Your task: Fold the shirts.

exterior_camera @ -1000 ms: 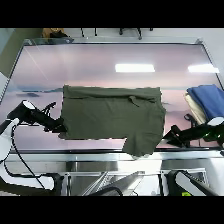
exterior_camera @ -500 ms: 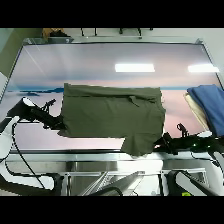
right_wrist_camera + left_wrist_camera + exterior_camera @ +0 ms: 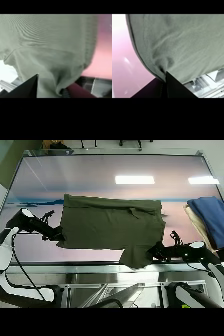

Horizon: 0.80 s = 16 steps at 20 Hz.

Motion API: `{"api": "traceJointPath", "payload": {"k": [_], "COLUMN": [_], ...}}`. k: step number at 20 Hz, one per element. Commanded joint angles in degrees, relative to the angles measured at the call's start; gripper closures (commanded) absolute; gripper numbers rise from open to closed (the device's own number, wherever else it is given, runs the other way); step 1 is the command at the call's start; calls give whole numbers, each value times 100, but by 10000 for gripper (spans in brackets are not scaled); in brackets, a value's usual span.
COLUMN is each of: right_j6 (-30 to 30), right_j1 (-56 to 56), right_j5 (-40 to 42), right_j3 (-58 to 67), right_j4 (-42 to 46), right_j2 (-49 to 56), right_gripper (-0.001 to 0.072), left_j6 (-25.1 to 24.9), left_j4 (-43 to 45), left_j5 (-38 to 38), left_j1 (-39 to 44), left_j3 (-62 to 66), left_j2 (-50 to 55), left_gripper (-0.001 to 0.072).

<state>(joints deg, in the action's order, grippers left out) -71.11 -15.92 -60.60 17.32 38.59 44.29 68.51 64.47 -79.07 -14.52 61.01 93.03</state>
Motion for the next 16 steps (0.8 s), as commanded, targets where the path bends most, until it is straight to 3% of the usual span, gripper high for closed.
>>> {"api": "traceJointPath", "payload": {"k": [1,3,4,5,9,14,16], "right_j6": [166,179,177,166,-170,142,568], "right_j1": [243,236,201,85,-992,-1679,-1674], "right_j5": [-221,-562,-754,-940,-1692,-1502,-1460], "right_j3": [4,44,136,295,1010,1390,1764], "right_j4": [-356,-350,-286,-70,1384,1224,302], "right_j2": [-26,-144,-243,-365,-577,-557,-376], "right_gripper": [575,606,676,694,694,694,693], "left_j6": [9,9,9,13,157,398,271], "left_j4": [-17,-15,4,52,109,774,439], "left_j5": [-103,-219,-302,-378,-695,-673,-501], "left_j1": [-4,-4,-4,-4,-17,-105,-214], "left_j3": [7,7,7,7,4,7,13], "left_j2": [-4,-4,-7,-7,-7,-323,-658], "left_gripper": [691,691,691,691,692,692,692]}}
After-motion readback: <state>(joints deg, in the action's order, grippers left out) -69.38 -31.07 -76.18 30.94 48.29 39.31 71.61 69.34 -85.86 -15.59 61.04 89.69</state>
